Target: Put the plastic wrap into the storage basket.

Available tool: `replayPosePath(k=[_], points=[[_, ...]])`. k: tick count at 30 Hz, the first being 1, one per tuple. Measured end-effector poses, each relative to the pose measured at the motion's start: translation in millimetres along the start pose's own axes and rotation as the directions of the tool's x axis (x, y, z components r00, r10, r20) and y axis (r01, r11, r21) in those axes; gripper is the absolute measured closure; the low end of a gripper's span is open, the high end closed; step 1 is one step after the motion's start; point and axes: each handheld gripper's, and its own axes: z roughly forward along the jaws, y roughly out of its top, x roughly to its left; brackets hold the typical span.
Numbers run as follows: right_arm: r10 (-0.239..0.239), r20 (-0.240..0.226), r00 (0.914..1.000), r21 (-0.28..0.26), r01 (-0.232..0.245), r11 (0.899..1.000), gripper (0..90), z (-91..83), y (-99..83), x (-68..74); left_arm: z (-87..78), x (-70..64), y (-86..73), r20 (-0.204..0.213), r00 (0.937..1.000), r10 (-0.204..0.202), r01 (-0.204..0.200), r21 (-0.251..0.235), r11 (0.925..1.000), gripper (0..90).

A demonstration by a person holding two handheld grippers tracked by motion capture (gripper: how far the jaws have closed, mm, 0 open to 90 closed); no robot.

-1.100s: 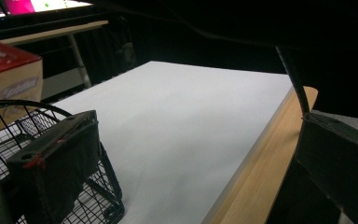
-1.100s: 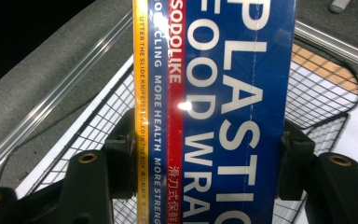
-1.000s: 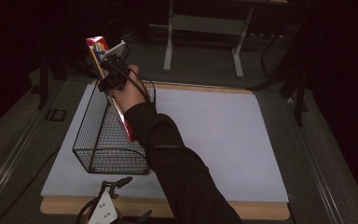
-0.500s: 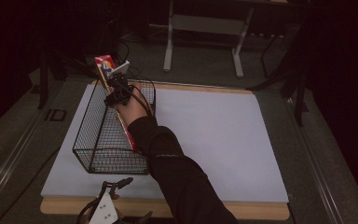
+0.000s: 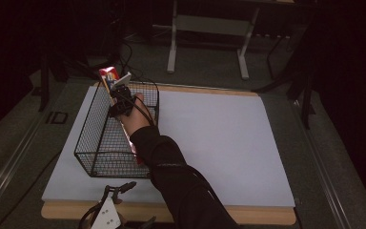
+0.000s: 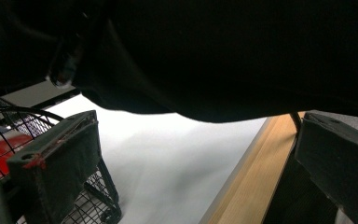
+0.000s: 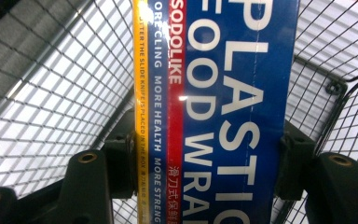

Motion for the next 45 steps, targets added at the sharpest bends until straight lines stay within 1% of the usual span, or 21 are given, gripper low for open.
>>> replayPosePath(k=[2,3,5,8,10,16,18,26,29,32,33,37,42,43,45], points=[[-0.002,0.001,1.0,0.001,0.002,1.0,39.3,1.4,-1.4,0.2,0.1,0.1,-0.1,0.0,1.0,0.0,0.0,0.001,1.0,0.6],[0.003,-0.009,1.0,0.003,-0.003,1.0,39.3,2.7,-2.5,-0.5,0.3,0.2,-0.2,0.0,1.0,-0.001,0.001,0.002,1.0,0.6],[-0.004,-0.004,1.0,0.009,0.004,1.0,39.3,6.2,-5.5,-0.7,0.5,0.1,-0.2,0.0,1.0,-0.001,0.001,0.002,1.0,0.6],[-0.002,-0.01,0.9999,0.018,0.002,1.0,39.3,7.7,-6.9,-1.3,0.5,-0.1,-0.1,0.0,1.0,0.0,0.0,0.002,1.0,0.6],[-0.01,0.0,0.9999,0.016,0.01,1.0,39.3,9.0,-8.9,-0.7,0.9,0.0,-0.3,-0.001,1.0,0.0,0.0,0.004,1.0,0.6],[-0.003,-0.015,0.9999,0.017,0.004,1.0,39.2,8.9,-11.4,-2.2,1.4,-0.2,-0.3,0.0,1.0,0.002,-0.002,0.005,1.0,0.6],[0.006,-0.032,0.9995,0.02,-0.006,1.0,39.0,9.2,-11.8,-4.9,1.7,-0.1,-0.4,0.001,1.0,0.001,-0.001,0.008,1.0,0.6],[-0.001,-0.042,0.9991,0.02,0.002,1.0,38.5,9.5,-11.6,-6.2,2.0,0.0,-0.5,0.0,1.0,0.002,-0.002,0.009,1.0,0.6],[-0.005,-0.037,0.9993,0.024,0.006,1.0,38.6,11.6,-13.6,-5.1,1.8,0.1,-0.5,0.001,1.0,0.002,-0.002,0.008,1.0,0.6],[-0.005,-0.034,0.9994,0.016,0.006,1.0,38.7,13.0,-14.3,-4.5,1.5,0.2,-0.5,0.0,1.0,0.002,-0.002,0.008,1.0,0.6],[-0.009,-0.031,0.9995,0.019,0.01,1.0,38.6,15.5,-14.4,-3.8,1.3,0.4,-0.5,0.0,1.0,0.001,-0.001,0.007,1.0,0.6],[-0.015,-0.03,0.9994,0.027,0.015,1.0,38.1,16.4,-13.1,-3.5,1.4,0.7,-0.5,0.001,1.0,0.0,0.0,0.007,1.0,0.6],[-0.023,-0.047,0.9986,0.037,0.025,0.999,36.7,15.9,-12.4,-5.2,2.0,0.0,-0.4,0.003,1.0,0.004,-0.004,0.009,0.9999,0.6],[-0.018,-0.061,0.998,0.034,0.02,0.999,35.4,14.8,-12.6,-6.9,2.2,0.0,-0.5,0.004,1.0,0.005,-0.005,0.01,0.9999,0.6],[-0.028,-0.07,0.9971,0.023,0.03,0.999,32.3,12.3,-12.6,-8.2,2.2,0.0,-0.5,0.004,1.0,0.004,-0.004,0.01,0.9999,0.6]])
